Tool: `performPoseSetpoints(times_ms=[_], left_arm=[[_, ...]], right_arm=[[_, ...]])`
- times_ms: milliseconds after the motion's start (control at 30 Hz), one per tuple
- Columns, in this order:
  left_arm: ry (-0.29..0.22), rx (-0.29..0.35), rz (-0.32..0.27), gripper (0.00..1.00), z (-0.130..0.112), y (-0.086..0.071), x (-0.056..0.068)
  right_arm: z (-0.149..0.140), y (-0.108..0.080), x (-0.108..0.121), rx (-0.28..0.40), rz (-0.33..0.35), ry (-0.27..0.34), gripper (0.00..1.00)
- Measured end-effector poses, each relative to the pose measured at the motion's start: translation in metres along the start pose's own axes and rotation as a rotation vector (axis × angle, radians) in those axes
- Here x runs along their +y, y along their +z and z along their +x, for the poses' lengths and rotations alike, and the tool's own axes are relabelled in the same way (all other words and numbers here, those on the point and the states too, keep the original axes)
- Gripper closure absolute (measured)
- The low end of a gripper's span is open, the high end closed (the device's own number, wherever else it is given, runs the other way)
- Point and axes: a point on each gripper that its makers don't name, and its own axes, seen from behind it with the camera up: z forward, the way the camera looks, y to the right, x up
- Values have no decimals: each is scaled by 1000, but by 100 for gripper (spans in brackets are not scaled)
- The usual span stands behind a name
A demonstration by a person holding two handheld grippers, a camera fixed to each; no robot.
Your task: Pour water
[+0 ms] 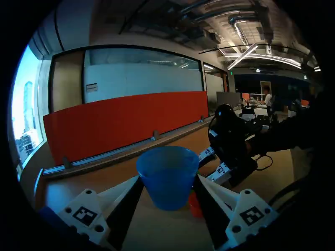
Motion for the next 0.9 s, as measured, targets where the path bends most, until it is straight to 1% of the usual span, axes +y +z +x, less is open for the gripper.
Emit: performPoseSetpoints(times_ms=[267,667,900], left_arm=[[10,2,0,19,4,-2,2],[23,4,1,19,9,-4,8],[26,4,-1,19,12,-5,11]], right_arm=[[12,-11,-5,31,-6,-6,11],[31,-36,-17,89,-15,-40,11],[42,-49,-29,119,-11,-43,11]])
